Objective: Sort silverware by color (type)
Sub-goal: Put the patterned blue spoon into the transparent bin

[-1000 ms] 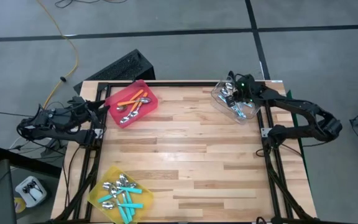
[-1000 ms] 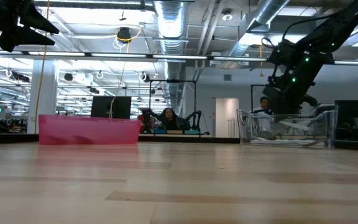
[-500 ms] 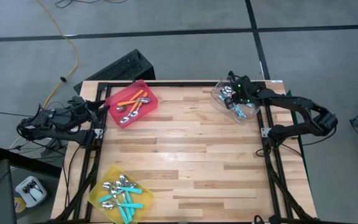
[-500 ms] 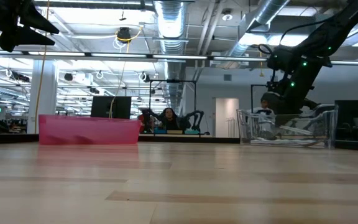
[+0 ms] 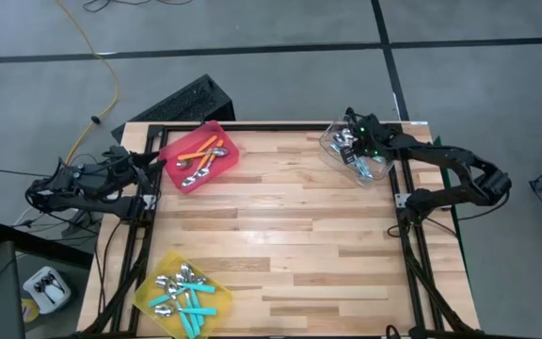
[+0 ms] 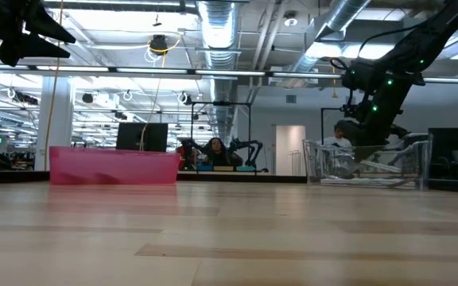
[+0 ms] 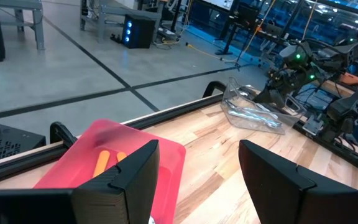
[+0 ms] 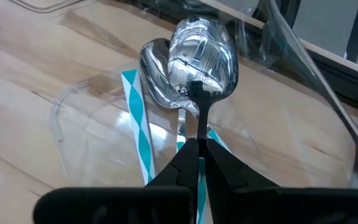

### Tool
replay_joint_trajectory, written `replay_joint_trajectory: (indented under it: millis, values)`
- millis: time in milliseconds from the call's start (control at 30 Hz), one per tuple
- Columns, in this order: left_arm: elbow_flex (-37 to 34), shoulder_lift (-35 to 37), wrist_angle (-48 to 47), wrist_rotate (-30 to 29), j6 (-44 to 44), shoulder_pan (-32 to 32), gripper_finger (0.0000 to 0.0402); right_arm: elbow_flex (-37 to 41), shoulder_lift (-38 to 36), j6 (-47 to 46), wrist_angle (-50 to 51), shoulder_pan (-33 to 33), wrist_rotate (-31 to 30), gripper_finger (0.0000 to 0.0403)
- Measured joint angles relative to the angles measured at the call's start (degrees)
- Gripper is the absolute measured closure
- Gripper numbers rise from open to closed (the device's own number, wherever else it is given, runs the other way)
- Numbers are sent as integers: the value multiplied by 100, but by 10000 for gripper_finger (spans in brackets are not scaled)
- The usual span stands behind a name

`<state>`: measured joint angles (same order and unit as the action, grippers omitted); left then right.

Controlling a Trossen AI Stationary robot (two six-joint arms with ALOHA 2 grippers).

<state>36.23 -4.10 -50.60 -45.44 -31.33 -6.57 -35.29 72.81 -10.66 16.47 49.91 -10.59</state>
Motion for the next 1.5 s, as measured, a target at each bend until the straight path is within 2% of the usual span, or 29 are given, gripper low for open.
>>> replay_joint_trajectory:
  millis: [900,1500]
  values:
    - [0,0,-1,1,0,2,196,0,0,-195,399,-2,2,352]
    - [0,-1,0,-1,0,2,196,0,-1,-12,415,0,20,346]
